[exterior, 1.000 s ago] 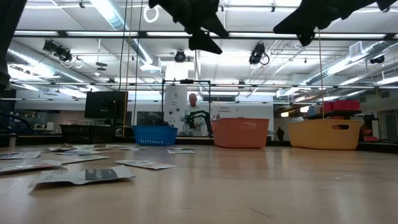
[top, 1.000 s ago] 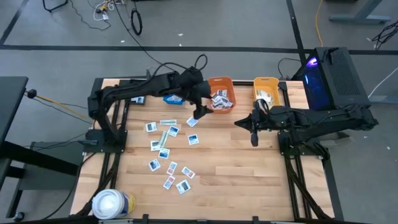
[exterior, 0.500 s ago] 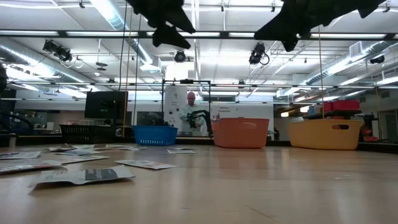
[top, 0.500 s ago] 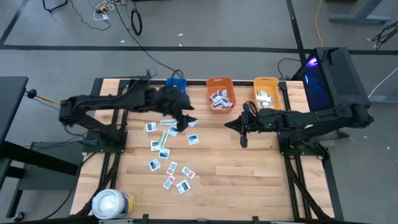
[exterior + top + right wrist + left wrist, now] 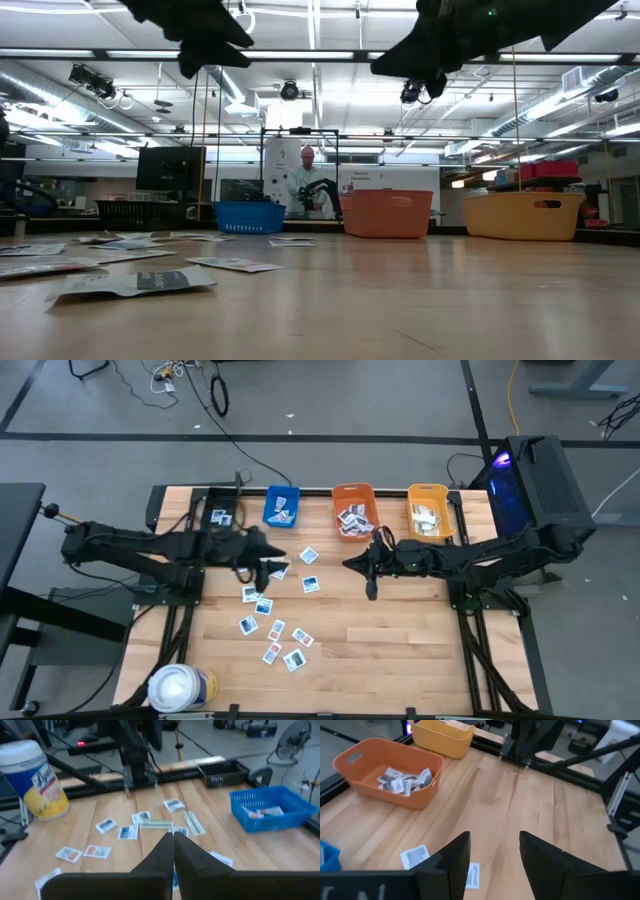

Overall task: Pick & Place First Aid Supplies
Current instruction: Put the alcohol pad into the black bin

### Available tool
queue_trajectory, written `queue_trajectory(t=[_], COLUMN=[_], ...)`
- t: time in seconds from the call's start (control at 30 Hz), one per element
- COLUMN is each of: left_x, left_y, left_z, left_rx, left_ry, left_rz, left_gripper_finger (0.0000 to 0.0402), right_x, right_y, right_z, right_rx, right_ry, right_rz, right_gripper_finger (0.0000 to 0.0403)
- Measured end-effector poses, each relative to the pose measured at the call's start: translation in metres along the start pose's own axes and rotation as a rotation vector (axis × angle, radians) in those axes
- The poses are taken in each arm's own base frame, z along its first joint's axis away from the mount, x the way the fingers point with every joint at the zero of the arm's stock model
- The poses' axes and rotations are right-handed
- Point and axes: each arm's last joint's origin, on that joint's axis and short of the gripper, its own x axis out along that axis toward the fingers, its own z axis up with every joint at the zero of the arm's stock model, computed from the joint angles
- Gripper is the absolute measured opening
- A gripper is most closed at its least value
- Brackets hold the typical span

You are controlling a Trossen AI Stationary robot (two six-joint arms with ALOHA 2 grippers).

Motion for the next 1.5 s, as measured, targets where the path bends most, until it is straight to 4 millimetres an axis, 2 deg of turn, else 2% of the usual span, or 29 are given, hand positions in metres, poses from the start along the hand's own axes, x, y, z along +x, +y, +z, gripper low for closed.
queue_trajectory(t=[0.23, 0.4, 0.73, 0.97, 1.17, 1.5], left_x=[-0.025, -0.038, -0.028, -0.020, -0.016, -0.015], left_y=[0.001, 0.000, 0.007, 0.020, 0.037, 0.044], left_z=[-0.010, -0.011, -0.042, -0.042, -0.044, -0.041], left_rx=[0.008, 0.019, 0.011, 0.020, 0.016, 0.004], left_ry=[-0.068, -0.093, -0.164, -0.244, -0.200, -0.219], left_rz=[0.058, 0.090, -0.068, -0.167, -0.203, -0.161], left_gripper_finger=[0.0160, 0.0152, 0.0127, 0.0115, 0.0115, 0.0115], right_x=[0.016, 0.022, 0.028, 0.030, 0.030, 0.030], right_y=[-0.001, 0.000, -0.002, -0.005, -0.006, -0.007], right_z=[-0.010, -0.012, -0.017, -0.020, -0.020, -0.021], right_rx=[0.116, 0.128, 0.111, 0.108, 0.103, 0.099], right_ry=[0.006, 0.007, 0.012, 0.026, 0.025, 0.034], right_rz=[-0.010, 0.039, 0.029, 0.020, -0.010, -0.021], right_gripper_finger=[0.0035, 0.0077, 0.0168, 0.0203, 0.0224, 0.0240])
